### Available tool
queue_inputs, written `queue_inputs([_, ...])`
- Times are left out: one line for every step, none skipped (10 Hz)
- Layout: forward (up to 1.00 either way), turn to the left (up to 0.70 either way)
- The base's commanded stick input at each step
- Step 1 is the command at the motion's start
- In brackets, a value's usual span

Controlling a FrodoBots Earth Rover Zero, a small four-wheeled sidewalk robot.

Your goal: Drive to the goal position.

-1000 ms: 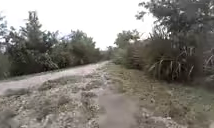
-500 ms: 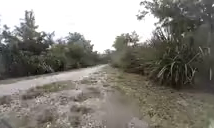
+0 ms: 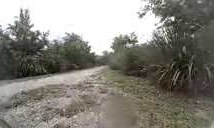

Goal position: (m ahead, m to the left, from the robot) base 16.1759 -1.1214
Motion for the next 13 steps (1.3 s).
queue_inputs([0.7,0.0])
queue_inputs([0.7,0.17])
queue_inputs([0.7,0.35])
queue_inputs([0.7,0.35])
queue_inputs([0.7,0.35])
queue_inputs([0.7,0.35])
queue_inputs([0.7,0.35])
queue_inputs([0.7,0.35])
queue_inputs([0.7,0.35])
queue_inputs([0.7,0.24])
queue_inputs([0.7,0.0])
queue_inputs([0.7,0.0])
queue_inputs([0.7,0.0])
